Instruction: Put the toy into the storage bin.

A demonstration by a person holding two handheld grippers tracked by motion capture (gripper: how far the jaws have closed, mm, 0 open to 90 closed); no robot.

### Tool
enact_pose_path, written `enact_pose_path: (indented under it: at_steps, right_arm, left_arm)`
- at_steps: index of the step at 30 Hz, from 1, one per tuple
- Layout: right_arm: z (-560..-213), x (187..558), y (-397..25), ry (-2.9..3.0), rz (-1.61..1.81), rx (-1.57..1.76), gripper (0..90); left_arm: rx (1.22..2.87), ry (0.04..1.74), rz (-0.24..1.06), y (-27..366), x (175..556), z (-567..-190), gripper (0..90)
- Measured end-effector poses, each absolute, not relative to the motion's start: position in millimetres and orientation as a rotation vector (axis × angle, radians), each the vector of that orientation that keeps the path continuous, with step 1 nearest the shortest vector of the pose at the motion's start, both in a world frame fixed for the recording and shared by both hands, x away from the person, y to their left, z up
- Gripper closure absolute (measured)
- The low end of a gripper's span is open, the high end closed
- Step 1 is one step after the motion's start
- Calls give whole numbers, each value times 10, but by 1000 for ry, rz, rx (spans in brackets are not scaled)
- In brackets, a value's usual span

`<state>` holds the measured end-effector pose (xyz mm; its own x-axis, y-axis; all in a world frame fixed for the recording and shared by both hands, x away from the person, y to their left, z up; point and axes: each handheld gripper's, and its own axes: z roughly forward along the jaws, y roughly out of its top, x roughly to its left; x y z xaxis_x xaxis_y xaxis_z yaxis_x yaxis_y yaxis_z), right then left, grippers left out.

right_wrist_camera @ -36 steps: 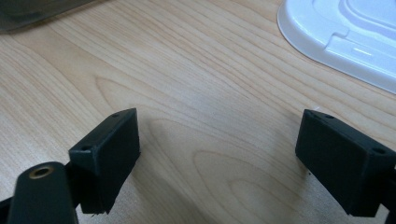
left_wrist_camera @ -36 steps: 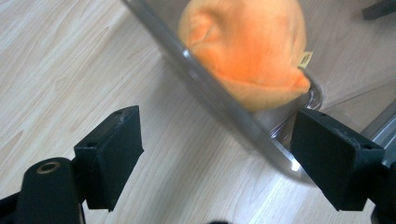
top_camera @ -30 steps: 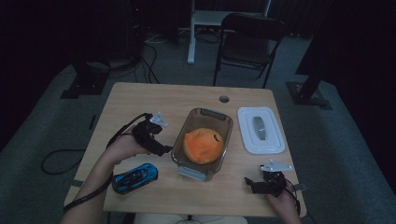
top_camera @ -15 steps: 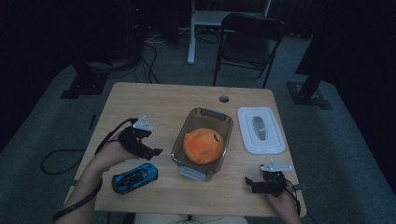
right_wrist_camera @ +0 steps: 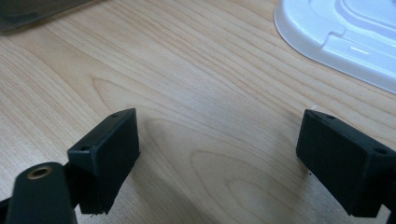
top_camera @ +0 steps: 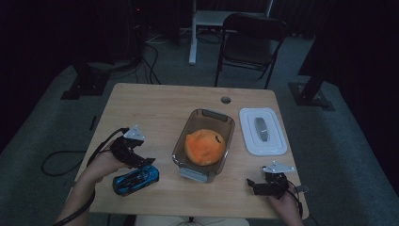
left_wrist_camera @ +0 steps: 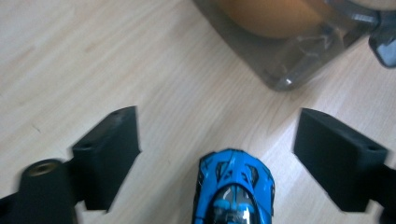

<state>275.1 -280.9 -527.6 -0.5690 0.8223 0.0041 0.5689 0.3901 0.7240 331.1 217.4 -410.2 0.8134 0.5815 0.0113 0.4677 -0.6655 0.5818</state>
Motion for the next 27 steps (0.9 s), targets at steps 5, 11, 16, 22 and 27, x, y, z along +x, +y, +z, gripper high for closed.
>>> enact_pose_path:
  at_steps: [5,11,16,22,27]
  right_arm:
    - [-5276,2751,-2809,2298,987,1207,128]
    - [-5277,2751,-2809,2298,988,1207,128]
    - [-5277,2751,-2809,2298,988,1207,127]
    - [-5277,2751,-2809,2298,988,1207,128]
    - [-5277,2751,-2809,2298,988,1207,128]
  left_arm:
    - [2452,783,249,2176,3257,-4212,103]
    - [2494,760,227,2187,3187,-4346,3]
    - [2560,754,258,2198,3110,-4485,33]
    - [2620,741,226,2235,3023,-4632,42]
    - [2659,745,222,2277,2989,-4739,43]
